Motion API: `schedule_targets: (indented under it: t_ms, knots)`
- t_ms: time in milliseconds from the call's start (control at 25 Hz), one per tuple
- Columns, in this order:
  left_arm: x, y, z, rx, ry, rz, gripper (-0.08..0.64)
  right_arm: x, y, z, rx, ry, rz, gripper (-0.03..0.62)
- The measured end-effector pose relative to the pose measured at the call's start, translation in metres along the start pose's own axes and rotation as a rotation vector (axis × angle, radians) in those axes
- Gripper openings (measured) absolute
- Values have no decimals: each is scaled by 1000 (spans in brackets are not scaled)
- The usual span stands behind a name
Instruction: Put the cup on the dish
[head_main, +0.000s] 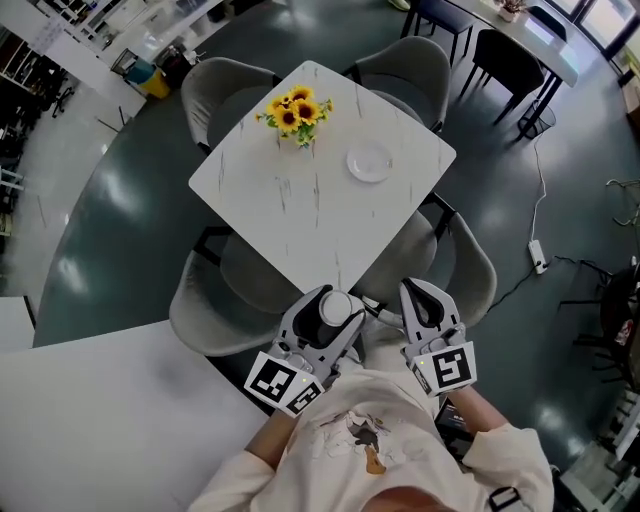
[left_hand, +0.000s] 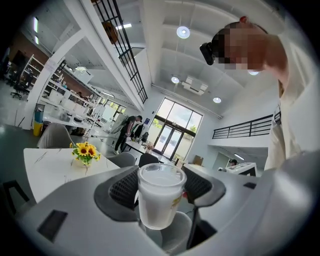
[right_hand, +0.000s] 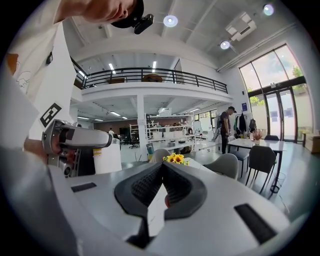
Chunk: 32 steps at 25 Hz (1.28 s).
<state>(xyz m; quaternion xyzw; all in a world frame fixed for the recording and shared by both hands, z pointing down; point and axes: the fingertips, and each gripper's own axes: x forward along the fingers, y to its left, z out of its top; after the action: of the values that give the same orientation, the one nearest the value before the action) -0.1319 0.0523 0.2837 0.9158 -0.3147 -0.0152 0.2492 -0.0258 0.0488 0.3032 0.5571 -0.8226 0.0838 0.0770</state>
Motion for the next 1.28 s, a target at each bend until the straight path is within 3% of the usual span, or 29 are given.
schedule_targets:
  t_ms: [400,1280]
  knots:
    - [59,24,3,12,15,-6,280,42,-35,-5,-5,4,15,5]
    - [149,59,-3,69,20,77,280,110,-108,-15,42,-15,50,5]
